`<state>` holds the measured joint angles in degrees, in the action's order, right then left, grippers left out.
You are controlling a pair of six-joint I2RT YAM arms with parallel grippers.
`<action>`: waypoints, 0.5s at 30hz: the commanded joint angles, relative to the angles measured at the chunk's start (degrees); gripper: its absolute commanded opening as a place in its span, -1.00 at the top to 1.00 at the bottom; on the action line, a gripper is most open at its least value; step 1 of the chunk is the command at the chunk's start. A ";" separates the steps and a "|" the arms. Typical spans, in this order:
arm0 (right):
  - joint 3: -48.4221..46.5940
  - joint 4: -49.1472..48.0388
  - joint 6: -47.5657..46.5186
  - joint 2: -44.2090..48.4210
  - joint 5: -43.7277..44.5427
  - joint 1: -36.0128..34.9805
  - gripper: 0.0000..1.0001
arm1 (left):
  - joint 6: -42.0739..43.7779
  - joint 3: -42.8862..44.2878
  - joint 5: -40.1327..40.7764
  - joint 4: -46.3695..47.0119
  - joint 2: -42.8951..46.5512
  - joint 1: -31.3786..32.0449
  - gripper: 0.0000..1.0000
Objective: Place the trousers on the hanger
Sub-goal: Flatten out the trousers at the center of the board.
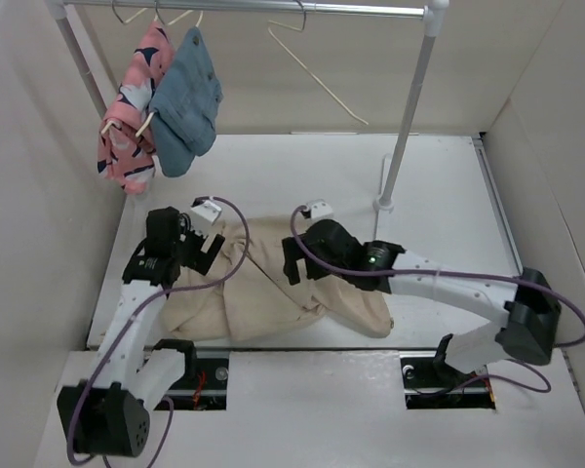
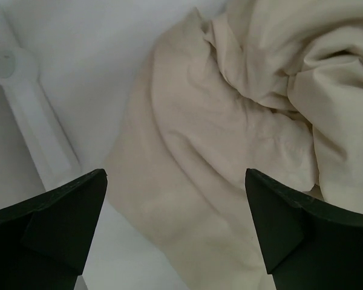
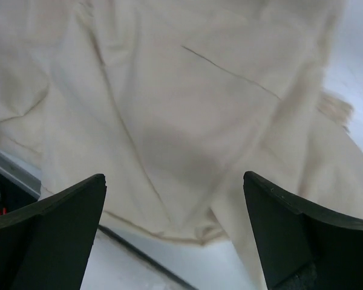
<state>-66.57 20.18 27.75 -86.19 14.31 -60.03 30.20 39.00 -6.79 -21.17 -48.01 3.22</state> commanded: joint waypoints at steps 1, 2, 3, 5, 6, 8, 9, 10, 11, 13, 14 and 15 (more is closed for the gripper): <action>4.94 5.78 11.69 8.49 8.60 0.35 -1.00 | 6.27 4.06 3.70 -4.58 -7.52 3.88 -0.92; 8.17 7.83 14.15 9.28 8.63 1.40 -1.00 | 6.98 4.06 4.75 -4.58 -9.54 4.94 -0.92; 9.77 9.51 17.74 9.81 8.63 1.93 -1.00 | 6.98 4.76 5.81 -3.89 -12.78 7.13 -0.92; 13.72 13.36 20.84 10.52 9.16 2.46 -1.00 | 7.51 4.77 8.10 -2.31 -15.17 9.51 -0.95; 14.79 14.52 23.90 10.52 9.16 2.46 -1.00 | 7.51 4.77 8.10 -0.91 -17.01 10.56 -0.95; 16.98 15.32 25.86 10.52 8.47 2.46 -1.00 | 6.81 4.77 8.10 -0.37 -18.43 14.08 -0.98; 19.17 15.32 25.87 10.52 8.46 2.46 -1.00 | 6.02 4.77 8.10 -0.36 -18.96 15.13 -0.98; 21.11 13.15 25.87 10.00 6.72 2.46 -1.00 | 5.49 4.77 7.41 0.24 -19.49 16.80 -0.81; 21.13 13.13 25.87 9.99 6.18 2.46 -1.00 | 5.49 4.77 7.40 0.25 -20.45 17.51 -0.60; 22.97 10.85 25.87 9.99 5.65 2.46 -0.64 | 4.79 4.77 7.40 0.78 -21.33 18.21 -0.04; 22.97 10.84 25.87 9.99 5.65 2.46 -0.33 | 4.26 4.77 6.79 0.17 -21.86 18.22 0.26; 22.97 10.32 25.87 9.99 7.04 3.07 -0.02 | 4.26 4.77 6.26 0.16 -21.86 18.22 0.56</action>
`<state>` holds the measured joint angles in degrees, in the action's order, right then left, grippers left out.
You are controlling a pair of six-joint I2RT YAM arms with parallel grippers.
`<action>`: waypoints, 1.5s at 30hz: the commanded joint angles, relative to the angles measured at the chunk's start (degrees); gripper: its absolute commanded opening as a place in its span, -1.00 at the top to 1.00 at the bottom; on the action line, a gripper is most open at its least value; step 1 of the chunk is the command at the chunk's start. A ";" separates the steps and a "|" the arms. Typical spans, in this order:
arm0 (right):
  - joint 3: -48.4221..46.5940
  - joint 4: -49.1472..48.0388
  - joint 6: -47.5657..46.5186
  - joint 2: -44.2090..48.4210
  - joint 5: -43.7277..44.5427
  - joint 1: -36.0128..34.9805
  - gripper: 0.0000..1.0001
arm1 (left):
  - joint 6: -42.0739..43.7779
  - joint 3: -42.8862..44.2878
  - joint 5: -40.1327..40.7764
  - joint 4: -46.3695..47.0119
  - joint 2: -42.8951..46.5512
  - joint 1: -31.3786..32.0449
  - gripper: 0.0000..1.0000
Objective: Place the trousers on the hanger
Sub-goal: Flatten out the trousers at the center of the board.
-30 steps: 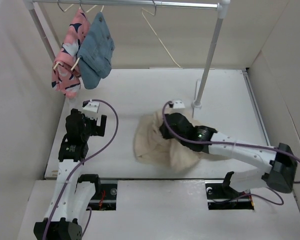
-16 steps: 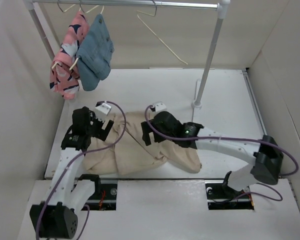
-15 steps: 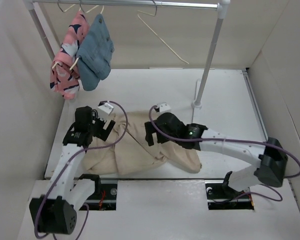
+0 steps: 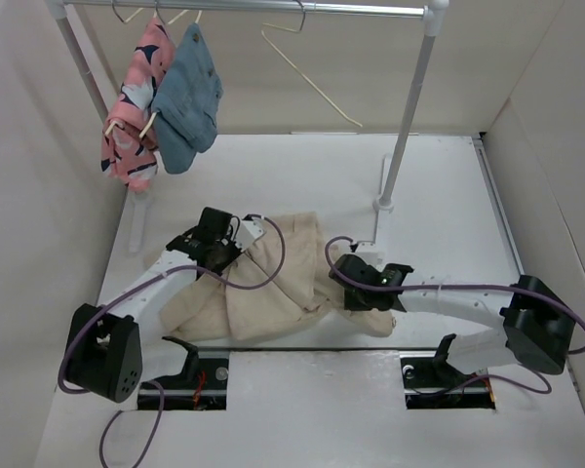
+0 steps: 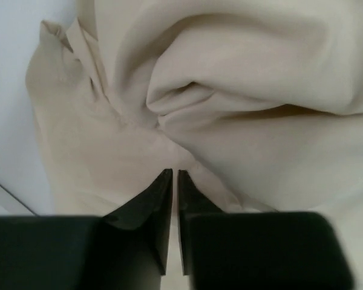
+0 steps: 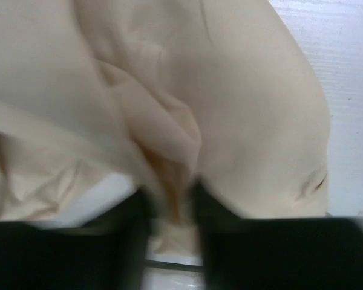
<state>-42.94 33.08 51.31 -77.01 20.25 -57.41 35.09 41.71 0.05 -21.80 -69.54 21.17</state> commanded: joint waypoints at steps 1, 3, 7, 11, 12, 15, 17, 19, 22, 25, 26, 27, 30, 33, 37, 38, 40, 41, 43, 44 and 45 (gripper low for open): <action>-0.66 -3.45 1.17 0.81 1.11 1.67 0.67 | -1.16 2.06 -0.58 0.19 -0.34 0.28 1.00; -2.40 -4.24 -3.22 0.81 2.51 4.13 1.00 | -1.17 1.35 -0.06 0.18 2.29 0.28 1.00; -10.92 -10.64 -13.50 -1.11 1.04 13.86 1.00 | -1.17 0.12 1.35 -1.04 9.32 0.28 1.00; -22.32 -20.83 -18.52 -7.26 -13.19 22.84 1.00 | 0.23 -1.02 0.82 -3.42 16.44 0.28 1.00; -25.24 -21.82 -19.83 -10.93 -15.39 23.39 1.00 | 0.24 -1.02 0.82 -4.47 18.37 0.28 1.00; -37.60 -21.83 -20.99 -18.75 -19.45 23.39 1.00 | 0.24 -1.02 0.82 -5.44 19.78 0.28 1.00; -42.64 -22.45 -20.99 -22.64 -21.64 23.39 1.00 | -0.37 -1.54 0.30 -6.23 19.79 0.28 0.76; -51.50 -21.31 -21.51 -28.68 -25.41 23.92 0.09 | -0.90 -1.55 -0.23 -6.23 19.79 0.28 0.18; -62.01 -10.55 -24.84 -36.16 -29.30 24.45 -0.53 | -1.43 -1.03 -0.76 -6.23 18.48 0.28 -0.16; -70.52 7.73 -30.47 -44.09 -21.33 23.58 -0.67 | -1.96 -1.02 -0.76 -6.23 16.46 0.28 -0.35; -68.18 7.79 -30.48 -42.10 -19.39 23.05 -0.71 | -1.96 -1.02 -0.06 -6.23 15.23 0.28 -0.38; -64.59 7.79 -29.26 -39.64 -18.76 23.04 -0.71 | -1.96 -1.54 1.69 -6.23 14.70 0.28 -0.40; -45.88 -0.46 -23.57 -26.85 -19.46 23.57 -0.99 | -1.96 -3.21 6.69 -4.66 12.42 0.28 -0.49; -33.29 -0.57 -18.46 -17.42 -15.95 23.57 -1.00 | -2.48 -3.92 12.07 -4.04 10.83 -1.82 -0.52; -22.30 1.46 -13.45 -10.02 -10.50 18.48 -1.00 | -2.48 -4.45 11.65 -5.35 9.51 -4.12 -0.52; -20.45 2.24 -12.30 -8.87 -10.49 17.78 -1.00 | -2.48 -4.45 9.29 -6.05 8.99 -4.12 -0.54; -14.56 1.03 -9.40 -5.02 -12.50 16.55 -1.00 | -2.48 -5.06 7.34 -6.06 7.76 -4.12 -0.54; -12.37 -0.28 -8.60 -3.51 -14.08 16.54 -0.97 | -3.09 -5.06 6.20 -6.06 7.23 -4.12 -0.54; -6.49 -4.33 -6.85 -0.96 -17.43 14.53 -0.94 | -3.63 -5.06 5.05 -5.45 6.09 -4.12 -0.54; -4.98 -5.56 -5.44 0.97 -17.96 13.99 -0.94 | -3.63 -6.28 5.04 -3.79 4.95 -4.12 -0.54; -3.74 -6.96 -4.91 1.60 -19.36 13.47 -0.94 | -3.63 -6.82 5.04 -2.64 4.33 -4.12 -0.54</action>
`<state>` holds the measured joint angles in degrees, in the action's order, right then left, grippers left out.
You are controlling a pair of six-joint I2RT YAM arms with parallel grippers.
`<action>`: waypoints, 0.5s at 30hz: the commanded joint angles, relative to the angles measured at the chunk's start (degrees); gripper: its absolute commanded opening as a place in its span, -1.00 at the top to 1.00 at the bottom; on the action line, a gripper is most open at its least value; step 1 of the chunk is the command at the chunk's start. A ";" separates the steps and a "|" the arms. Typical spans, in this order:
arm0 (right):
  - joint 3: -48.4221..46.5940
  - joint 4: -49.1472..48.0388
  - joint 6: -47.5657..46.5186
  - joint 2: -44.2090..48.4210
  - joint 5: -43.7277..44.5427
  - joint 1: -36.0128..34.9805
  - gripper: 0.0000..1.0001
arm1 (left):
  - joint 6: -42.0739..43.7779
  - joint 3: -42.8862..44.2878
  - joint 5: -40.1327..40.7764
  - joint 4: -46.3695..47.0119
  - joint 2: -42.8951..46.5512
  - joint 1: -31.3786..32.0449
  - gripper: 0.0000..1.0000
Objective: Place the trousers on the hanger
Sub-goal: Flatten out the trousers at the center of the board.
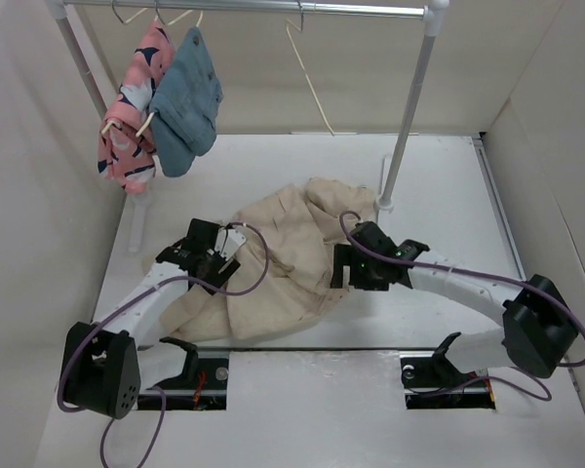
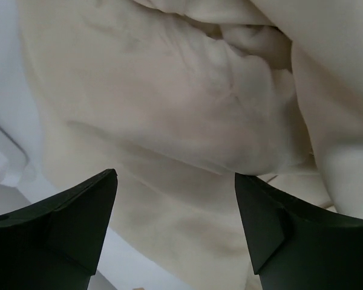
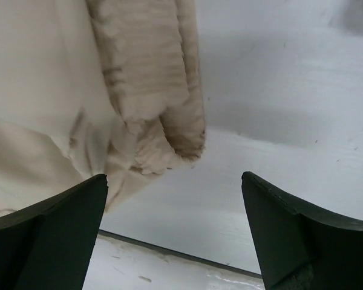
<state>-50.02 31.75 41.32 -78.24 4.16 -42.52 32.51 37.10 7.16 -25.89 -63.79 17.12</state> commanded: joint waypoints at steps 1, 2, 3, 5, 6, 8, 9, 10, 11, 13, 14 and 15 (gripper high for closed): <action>5.18 -8.95 5.09 2.83 -4.24 -1.94 -0.91 | -1.57 -2.21 -2.06 2.50 -2.21 -0.07 -0.50; 5.20 -10.64 5.09 2.83 -5.38 -1.95 -0.88 | -1.57 -2.91 -1.10 4.16 -3.96 -0.07 -0.38; 5.20 -11.52 5.09 1.78 -6.35 -1.95 -0.88 | -2.27 -2.91 0.47 4.70 -4.76 -0.07 -0.28; 4.67 -11.53 5.09 -0.33 -6.36 -1.95 -0.85 | -2.97 -2.39 1.10 5.32 -5.47 -0.07 -0.05; 4.67 -11.53 5.09 -2.51 -5.58 -1.95 -0.82 | -3.50 -2.39 1.10 5.32 -5.99 -0.07 0.19; 5.36 -12.75 4.39 -4.63 -6.27 -1.95 -0.80 | -3.51 -1.86 1.10 5.85 -5.39 -0.07 0.51; 5.37 -13.98 4.38 -6.38 -7.06 -1.95 -0.77 | -4.12 -1.86 1.10 5.85 -4.60 -0.07 0.67; 6.15 -15.39 4.38 -7.27 -8.37 -1.95 -0.74 | -4.12 -1.86 1.63 5.85 -4.59 -0.07 0.96; 6.16 -17.23 4.38 -8.06 -9.95 -1.95 -0.70 | -4.12 -1.86 2.68 5.85 -3.72 -0.60 1.00; 6.16 -17.25 4.38 -10.34 -10.49 -1.95 -0.33 | -4.65 -2.47 4.17 6.38 -2.32 -0.60 1.00; 6.16 -17.25 3.86 -10.36 -10.49 -1.95 -0.15 | -4.65 -3.00 5.83 6.99 -1.70 -1.12 1.00; 6.16 -17.25 3.86 -10.36 -10.49 -1.25 0.13 | -4.65 -3.00 6.63 6.99 -0.99 -2.00 1.00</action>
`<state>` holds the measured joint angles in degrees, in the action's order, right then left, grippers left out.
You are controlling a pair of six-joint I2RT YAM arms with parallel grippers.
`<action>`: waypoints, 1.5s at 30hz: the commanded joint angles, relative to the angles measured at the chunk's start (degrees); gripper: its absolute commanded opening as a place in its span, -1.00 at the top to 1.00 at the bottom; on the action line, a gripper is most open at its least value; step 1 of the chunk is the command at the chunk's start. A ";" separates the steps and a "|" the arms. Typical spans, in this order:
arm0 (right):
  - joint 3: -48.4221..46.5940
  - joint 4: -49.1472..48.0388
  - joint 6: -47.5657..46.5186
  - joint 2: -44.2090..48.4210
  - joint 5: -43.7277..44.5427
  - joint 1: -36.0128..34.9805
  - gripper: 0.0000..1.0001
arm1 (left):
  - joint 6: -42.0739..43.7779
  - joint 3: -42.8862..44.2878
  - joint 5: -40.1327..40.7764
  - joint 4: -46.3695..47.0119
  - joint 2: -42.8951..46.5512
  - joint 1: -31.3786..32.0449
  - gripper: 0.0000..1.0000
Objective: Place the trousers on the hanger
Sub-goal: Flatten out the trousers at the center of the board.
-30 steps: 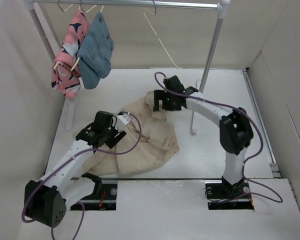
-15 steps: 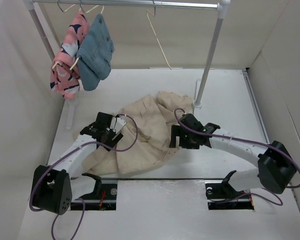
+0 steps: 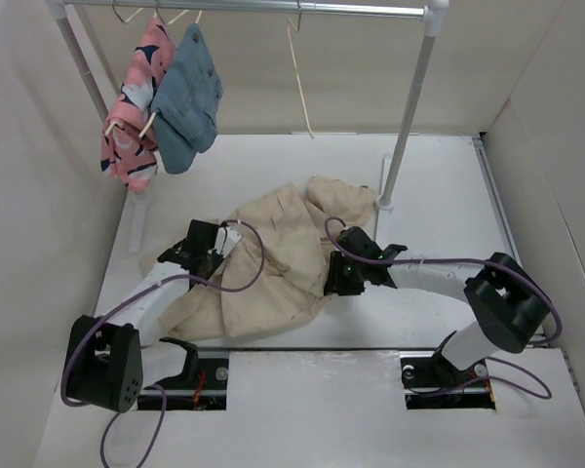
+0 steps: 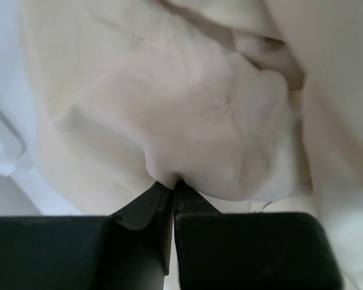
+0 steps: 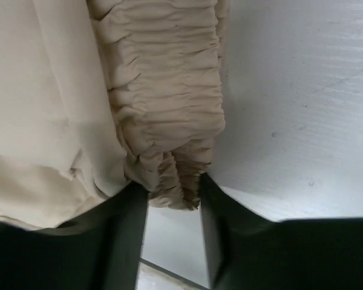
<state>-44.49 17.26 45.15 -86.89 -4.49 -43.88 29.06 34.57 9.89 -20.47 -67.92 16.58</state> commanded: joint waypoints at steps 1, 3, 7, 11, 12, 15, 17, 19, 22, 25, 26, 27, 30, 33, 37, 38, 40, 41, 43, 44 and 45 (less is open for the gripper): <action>0.63 -2.75 -0.49 -1.18 -1.84 0.63 0.20 | -0.59 -0.99 4.43 1.57 4.71 -2.07 1.00; 0.63 -2.23 -0.50 0.84 -1.84 1.51 0.23 | 0.90 -1.52 6.36 2.19 6.39 -4.35 1.00; 1.16 0.49 -2.77 6.65 -1.31 4.49 -0.39 | 3.10 -0.91 8.04 2.19 10.00 -8.66 1.00; 1.68 3.40 -5.15 9.28 -0.17 4.50 -0.32 | 1.19 3.92 5.24 -3.25 10.62 -10.34 1.00; 2.38 3.40 -5.16 9.28 -0.17 4.50 -0.23 | 0.48 5.76 4.36 -5.44 11.14 -10.95 1.00; 5.02 -0.98 -4.55 7.28 -3.50 4.50 -0.19 | -1.89 8.31 2.24 -8.26 11.14 -10.95 1.00; 5.72 -5.19 -3.40 5.95 -5.95 4.50 -0.19 | -2.95 9.28 1.71 -8.80 11.14 -10.95 1.00; 5.73 -6.88 -2.87 4.19 -6.58 3.72 -0.19 | -4.09 10.16 1.71 -10.64 11.14 -10.95 1.00; 3.88 -6.88 -2.87 1.65 -7.20 2.40 -0.15 | -4.71 11.48 3.28 -11.26 11.75 -11.48 1.00; 3.18 -8.37 -2.87 -0.11 -8.95 0.99 0.05 | -5.33 12.02 5.92 -11.26 12.37 -12.10 1.00; 3.18 -8.38 -2.87 -1.42 -9.48 0.99 0.16 | -5.85 12.02 6.54 -11.26 12.37 -12.71 1.00; 3.18 -9.08 -2.87 -2.05 -10.01 0.99 0.29 | -5.86 12.02 7.68 -11.26 12.37 -12.71 1.00; 3.18 -9.08 -2.87 -1.10 -11.50 2.91 1.00 | -6.38 12.02 11.19 -9.95 12.90 -14.11 1.00; 5.11 -5.24 -4.62 10.22 -12.03 13.00 1.00 | -2.62 11.40 14.27 -7.14 12.90 -16.82 1.00; -1.46 13.21 -11.12 26.75 -3.26 30.48 1.00 | 1.61 12.62 17.87 -5.55 12.37 -20.09 1.00; -3.13 19.25 -12.35 29.04 0.15 33.74 1.00 | 2.22 12.63 18.67 -5.55 11.76 -20.70 1.00; -6.92 23.51 -15.24 33.53 2.46 42.62 1.00 | 3.01 13.15 19.99 -5.55 11.06 -21.41 1.00; -7.45 24.92 -15.78 34.59 4.04 45.00 1.00 | 3.02 13.68 20.95 -6.42 11.06 -21.41 1.00; -7.45 27.30 -15.79 36.78 5.45 49.40 1.00 | 3.81 13.69 22.27 -7.74 10.53 -21.94 1.00; -7.45 27.30 -15.27 36.79 5.98 49.41 1.00 | 4.94 13.69 23.84 -7.74 10.53 -23.24 1.00; -7.45 27.83 -14.39 37.66 8.07 49.41 1.00 | 7.30 13.69 24.82 -7.74 10.53 -23.78 1.00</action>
<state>-52.01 35.88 32.45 -49.23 -1.61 5.15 32.16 45.95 29.23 -28.12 -57.45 -5.52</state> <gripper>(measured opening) 0.022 0.003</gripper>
